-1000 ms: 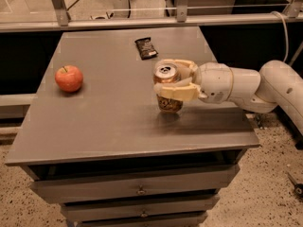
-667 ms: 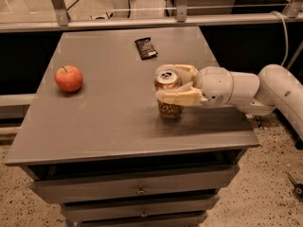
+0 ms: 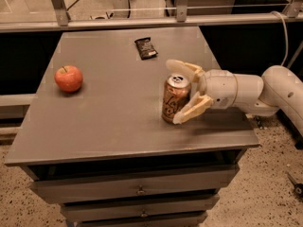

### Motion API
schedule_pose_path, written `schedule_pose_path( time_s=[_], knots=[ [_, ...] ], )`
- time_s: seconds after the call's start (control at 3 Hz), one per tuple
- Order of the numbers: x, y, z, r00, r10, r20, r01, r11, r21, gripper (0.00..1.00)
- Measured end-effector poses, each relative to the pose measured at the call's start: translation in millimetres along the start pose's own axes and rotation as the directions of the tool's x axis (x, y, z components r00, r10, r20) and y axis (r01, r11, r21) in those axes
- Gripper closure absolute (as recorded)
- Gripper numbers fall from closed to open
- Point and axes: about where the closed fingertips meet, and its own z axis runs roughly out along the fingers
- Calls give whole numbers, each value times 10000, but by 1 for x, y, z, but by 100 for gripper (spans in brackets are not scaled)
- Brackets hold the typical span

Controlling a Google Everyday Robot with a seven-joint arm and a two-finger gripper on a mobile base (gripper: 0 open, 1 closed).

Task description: Place orange can upright

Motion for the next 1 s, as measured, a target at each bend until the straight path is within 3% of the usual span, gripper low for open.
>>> schedule_pose_path(
  time_s=[0.33, 0.67, 1.0],
  knots=[
    [1, -1, -14, 9987, -80, -498, 82, 10000, 37, 0],
    [-8, -9, -43, 9871, -429, -1543, 457, 9989, 142, 0],
    [-25, -25, -89, 9570, -882, -2762, 1005, 9945, 307, 0]
  ],
)
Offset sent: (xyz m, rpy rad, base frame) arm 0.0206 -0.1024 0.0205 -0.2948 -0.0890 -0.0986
